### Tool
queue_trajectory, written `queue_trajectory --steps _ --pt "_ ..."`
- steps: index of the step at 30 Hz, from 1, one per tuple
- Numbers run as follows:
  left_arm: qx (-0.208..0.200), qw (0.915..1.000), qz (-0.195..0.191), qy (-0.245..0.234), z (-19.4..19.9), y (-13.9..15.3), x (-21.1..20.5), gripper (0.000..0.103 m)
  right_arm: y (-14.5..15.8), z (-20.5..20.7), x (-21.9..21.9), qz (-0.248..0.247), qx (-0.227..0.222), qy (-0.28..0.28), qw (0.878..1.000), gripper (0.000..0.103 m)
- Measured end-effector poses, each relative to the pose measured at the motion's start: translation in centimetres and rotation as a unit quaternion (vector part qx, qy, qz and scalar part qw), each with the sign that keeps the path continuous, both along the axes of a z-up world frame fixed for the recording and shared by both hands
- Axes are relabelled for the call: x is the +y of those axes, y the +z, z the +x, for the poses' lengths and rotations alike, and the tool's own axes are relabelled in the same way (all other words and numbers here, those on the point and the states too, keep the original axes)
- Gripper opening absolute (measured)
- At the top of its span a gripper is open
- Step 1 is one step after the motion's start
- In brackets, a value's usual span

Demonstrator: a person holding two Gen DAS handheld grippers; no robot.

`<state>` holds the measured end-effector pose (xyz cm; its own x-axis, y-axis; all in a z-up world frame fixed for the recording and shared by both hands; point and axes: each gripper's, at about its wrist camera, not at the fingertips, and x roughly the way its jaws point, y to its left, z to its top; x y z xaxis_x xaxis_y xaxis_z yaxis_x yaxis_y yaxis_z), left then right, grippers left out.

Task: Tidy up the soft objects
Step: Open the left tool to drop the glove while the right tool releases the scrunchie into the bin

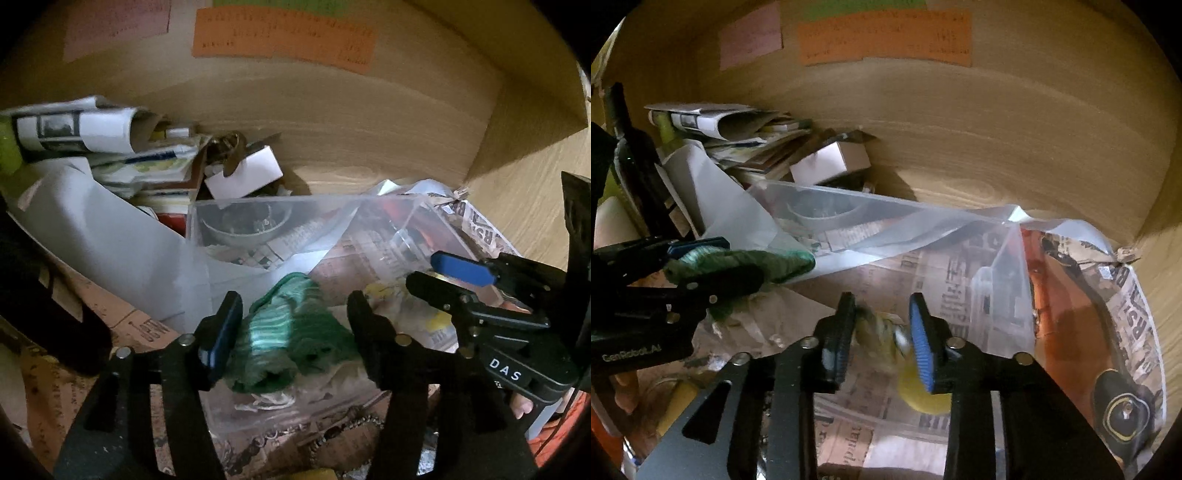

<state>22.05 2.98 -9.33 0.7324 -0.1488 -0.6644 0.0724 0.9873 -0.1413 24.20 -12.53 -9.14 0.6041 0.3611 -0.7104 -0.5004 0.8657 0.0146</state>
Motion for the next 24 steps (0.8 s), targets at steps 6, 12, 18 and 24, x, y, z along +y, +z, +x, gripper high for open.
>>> queue_trajectory --steps 6,12,18,24 --pt "-0.033 0.9994 -0.006 -0.003 -2.1 2.0 0.1 0.066 1.9 -1.8 -0.4 0.004 -0.041 -0.002 0.999 0.058" --pt "-0.072 0.9974 0.000 0.001 -5.3 4.2 -0.2 0.077 4.5 -4.2 -1.5 0.026 -0.085 -0.011 0.996 0.079" --pt "-0.106 0.9942 0.015 0.001 -8.7 5.5 -0.5 0.085 6.5 -7.0 -3.1 0.057 -0.112 -0.006 0.992 0.083" --pt "-0.122 0.9921 0.029 0.006 -12.0 5.4 -0.6 0.090 7.1 -10.7 -4.5 0.085 -0.136 0.003 0.987 0.098"
